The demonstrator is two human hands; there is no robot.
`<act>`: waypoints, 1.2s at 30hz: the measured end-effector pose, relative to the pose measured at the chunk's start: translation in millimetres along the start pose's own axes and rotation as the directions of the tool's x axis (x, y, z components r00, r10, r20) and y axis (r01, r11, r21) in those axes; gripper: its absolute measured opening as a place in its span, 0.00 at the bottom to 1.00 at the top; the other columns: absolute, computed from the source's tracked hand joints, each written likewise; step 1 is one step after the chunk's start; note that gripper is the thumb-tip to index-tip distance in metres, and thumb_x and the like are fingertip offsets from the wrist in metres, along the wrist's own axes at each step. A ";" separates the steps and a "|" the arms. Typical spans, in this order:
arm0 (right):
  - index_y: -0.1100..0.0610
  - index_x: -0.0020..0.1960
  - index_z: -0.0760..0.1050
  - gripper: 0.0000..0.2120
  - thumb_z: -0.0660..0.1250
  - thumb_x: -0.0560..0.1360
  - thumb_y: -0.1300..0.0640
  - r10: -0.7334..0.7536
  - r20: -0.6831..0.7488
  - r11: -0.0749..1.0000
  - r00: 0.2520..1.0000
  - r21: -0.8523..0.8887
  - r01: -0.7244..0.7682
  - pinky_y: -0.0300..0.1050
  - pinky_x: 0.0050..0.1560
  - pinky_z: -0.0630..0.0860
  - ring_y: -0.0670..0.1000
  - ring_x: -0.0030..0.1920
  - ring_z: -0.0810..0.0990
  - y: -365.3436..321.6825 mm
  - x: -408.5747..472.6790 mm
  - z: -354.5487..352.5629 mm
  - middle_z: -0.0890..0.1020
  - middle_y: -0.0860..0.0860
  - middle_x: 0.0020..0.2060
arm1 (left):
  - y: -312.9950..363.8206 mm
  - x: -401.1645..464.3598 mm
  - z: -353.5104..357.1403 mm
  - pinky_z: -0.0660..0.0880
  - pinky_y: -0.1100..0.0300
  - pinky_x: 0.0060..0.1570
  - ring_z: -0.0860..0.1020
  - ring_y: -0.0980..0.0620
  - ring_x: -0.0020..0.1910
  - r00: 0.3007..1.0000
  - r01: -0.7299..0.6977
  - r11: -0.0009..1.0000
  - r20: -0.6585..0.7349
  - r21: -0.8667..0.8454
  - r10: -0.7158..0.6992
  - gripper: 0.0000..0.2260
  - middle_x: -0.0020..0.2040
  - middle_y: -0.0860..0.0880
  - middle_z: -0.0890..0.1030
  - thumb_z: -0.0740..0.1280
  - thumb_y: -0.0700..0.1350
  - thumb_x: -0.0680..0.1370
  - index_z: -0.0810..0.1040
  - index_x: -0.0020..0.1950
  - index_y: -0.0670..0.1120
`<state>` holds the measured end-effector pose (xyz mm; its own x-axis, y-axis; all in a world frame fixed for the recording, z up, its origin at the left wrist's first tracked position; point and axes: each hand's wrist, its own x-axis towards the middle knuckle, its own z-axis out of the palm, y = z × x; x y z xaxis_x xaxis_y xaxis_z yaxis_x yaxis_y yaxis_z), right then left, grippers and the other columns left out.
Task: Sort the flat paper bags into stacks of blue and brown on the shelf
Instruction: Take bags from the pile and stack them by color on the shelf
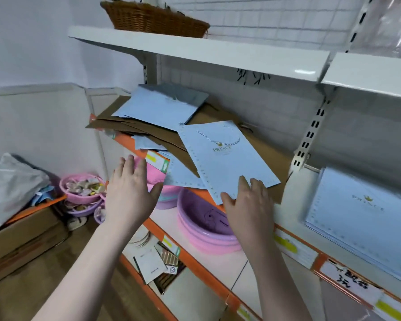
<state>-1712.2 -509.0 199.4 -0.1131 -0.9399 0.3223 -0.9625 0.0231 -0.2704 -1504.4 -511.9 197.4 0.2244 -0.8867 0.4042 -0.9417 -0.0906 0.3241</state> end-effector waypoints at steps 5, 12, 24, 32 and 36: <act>0.59 0.73 0.61 0.28 0.57 0.78 0.44 -0.013 0.005 1.000 1.000 0.002 0.013 0.49 0.68 0.61 0.57 0.68 0.65 -27.8 55.6 26.5 0.69 0.57 0.66 | -28.2 61.4 10.7 0.57 0.45 0.69 0.59 0.36 0.73 1.000 -0.001 1.000 -0.021 0.018 0.002 0.29 0.71 0.34 0.64 0.68 0.50 0.75 0.66 0.71 0.37; 0.57 0.75 0.58 0.28 0.55 0.79 0.44 -0.023 -0.022 1.000 0.999 0.009 0.023 0.47 0.70 0.57 0.55 0.70 0.62 -73.8 138.1 47.8 0.66 0.56 0.70 | -49.5 156.8 22.2 0.51 0.51 0.72 0.52 0.43 0.76 1.000 0.005 1.000 -0.020 -0.008 -0.006 0.30 0.76 0.39 0.58 0.64 0.53 0.77 0.60 0.75 0.42; 0.59 0.69 0.67 0.25 0.59 0.78 0.46 0.004 -0.071 1.000 0.997 0.022 -0.002 0.49 0.65 0.65 0.56 0.65 0.69 -138.6 192.2 88.8 0.73 0.57 0.63 | -72.3 287.0 54.7 0.52 0.50 0.71 0.58 0.38 0.73 0.988 -0.149 0.982 0.022 -0.119 0.152 0.27 0.71 0.35 0.64 0.64 0.53 0.78 0.66 0.71 0.38; 0.63 0.62 0.73 0.29 0.52 0.77 0.40 0.141 -0.094 0.985 0.985 -0.089 -0.150 0.54 0.60 0.70 0.59 0.56 0.77 -181.1 223.8 106.6 0.81 0.58 0.51 | -83.0 353.6 77.4 0.67 0.46 0.58 0.70 0.37 0.60 0.931 -0.233 0.957 0.245 -0.174 0.271 0.26 0.59 0.36 0.73 0.60 0.60 0.77 0.68 0.61 0.39; 0.64 0.63 0.73 0.29 0.55 0.78 0.40 0.174 -0.112 0.977 0.978 -0.102 -0.185 0.55 0.64 0.68 0.59 0.55 0.78 -191.9 233.4 113.6 0.81 0.58 0.50 | -84.1 370.1 85.5 0.69 0.46 0.56 0.70 0.37 0.59 0.920 -0.258 0.946 0.249 -0.194 0.302 0.27 0.58 0.37 0.73 0.61 0.62 0.75 0.68 0.60 0.40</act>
<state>-1525.9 -771.5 223.4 -0.3058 -0.8771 0.3703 -0.9448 0.2315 -0.2319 -1363.6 -871.2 246.6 -0.1407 -0.9562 0.2568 -0.9004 0.2314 0.3683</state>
